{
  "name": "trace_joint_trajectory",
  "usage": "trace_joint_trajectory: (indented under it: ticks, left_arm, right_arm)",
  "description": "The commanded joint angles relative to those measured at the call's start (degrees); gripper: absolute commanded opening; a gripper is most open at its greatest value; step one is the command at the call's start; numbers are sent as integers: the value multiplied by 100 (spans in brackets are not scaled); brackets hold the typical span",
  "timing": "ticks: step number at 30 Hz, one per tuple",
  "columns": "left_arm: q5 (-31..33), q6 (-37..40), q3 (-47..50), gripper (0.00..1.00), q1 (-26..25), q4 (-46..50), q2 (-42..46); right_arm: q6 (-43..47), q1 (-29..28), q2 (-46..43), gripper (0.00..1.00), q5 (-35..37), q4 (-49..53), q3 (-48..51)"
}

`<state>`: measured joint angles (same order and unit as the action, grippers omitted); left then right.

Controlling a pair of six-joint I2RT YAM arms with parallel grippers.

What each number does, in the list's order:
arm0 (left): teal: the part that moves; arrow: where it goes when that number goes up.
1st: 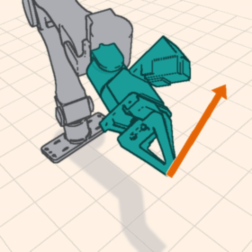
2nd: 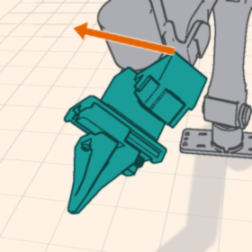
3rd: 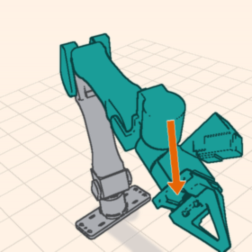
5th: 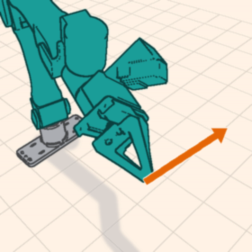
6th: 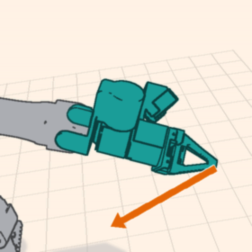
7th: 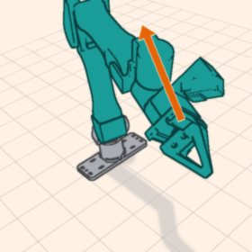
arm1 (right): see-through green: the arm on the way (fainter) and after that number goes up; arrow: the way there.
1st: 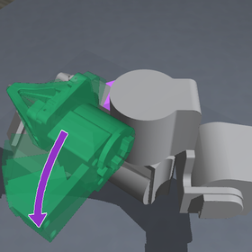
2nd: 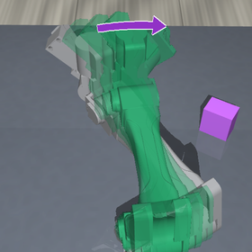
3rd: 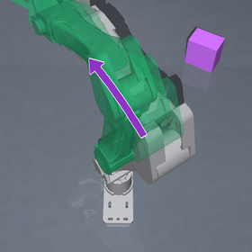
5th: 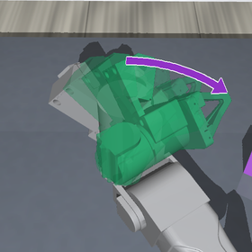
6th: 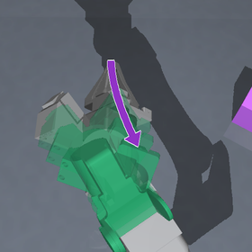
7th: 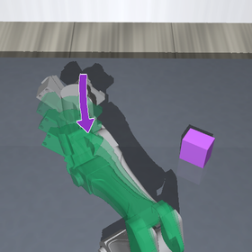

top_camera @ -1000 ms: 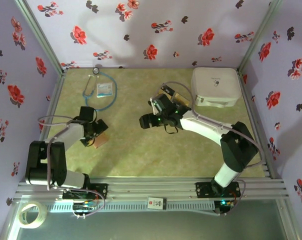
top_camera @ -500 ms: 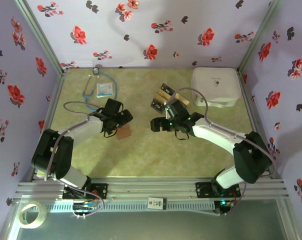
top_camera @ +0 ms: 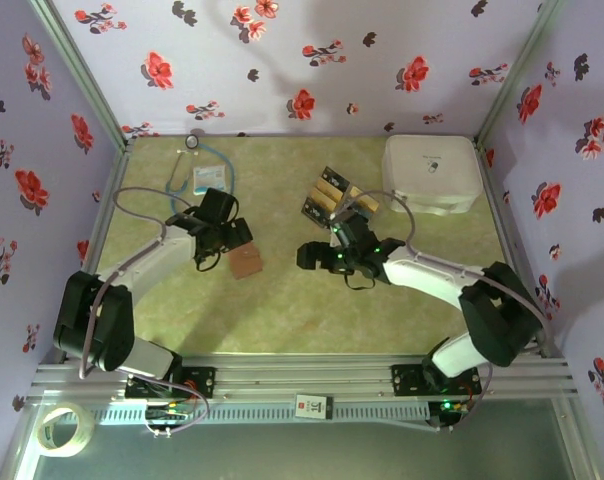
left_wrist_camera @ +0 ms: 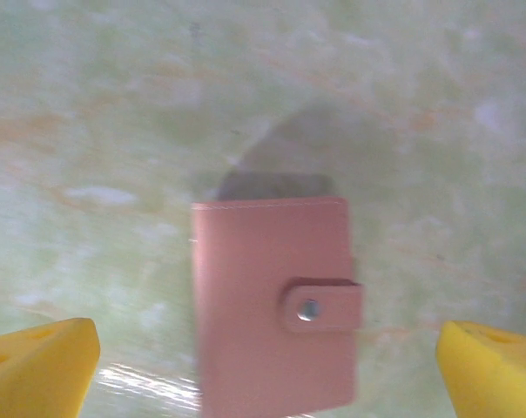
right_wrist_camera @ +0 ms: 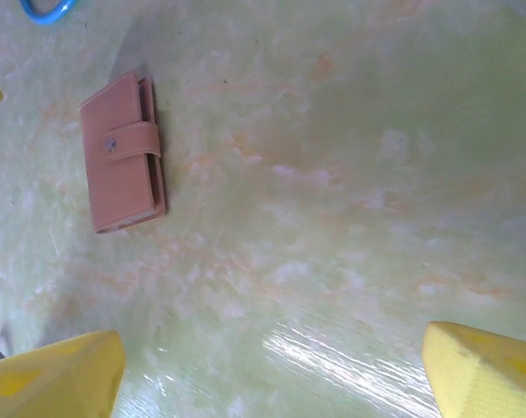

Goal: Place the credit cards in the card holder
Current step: Pick up the card holder from the center of the table.

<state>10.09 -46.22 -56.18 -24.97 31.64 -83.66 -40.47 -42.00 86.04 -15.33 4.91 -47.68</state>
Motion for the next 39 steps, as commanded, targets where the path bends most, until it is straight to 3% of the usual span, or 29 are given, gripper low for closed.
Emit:
trace_joint_trajectory:
  ticks: [1,10,14,17,21,26,35,39]
  left_arm:
    - [147,555,110,100,192,238,68]
    - [-329,702,409,100,638,-90,-68]
    - [-1250,609,954,99,944,-982,256]
    - [-2130,326,1384,92,1231,-1823,350]
    - [-2632,94,1607,86,1387,-2493,236]
    - [-2992,-159,1724,78,1498,-3074,-31]
    - [-3063,-188,1636,72,1504,-3238,-444]
    - [-3067,-187,1671,69,1506,-3326,-572]
  right_arm:
    - [-389,-268,382,84,-159,-522,-186]
    - [-809,-504,1405,71,-230,-1287,-680]
    - [-731,-520,1707,62,-176,-1232,-1023]
    - [-661,-520,1902,58,-181,-1169,-1261]
    - [-630,-530,2205,51,-267,-1110,-1561]
    - [-621,-548,2517,47,-347,-1073,-1868]
    - [-576,-616,2994,42,-452,-958,-2339]
    - [-576,-653,3166,35,-505,-931,-2455]
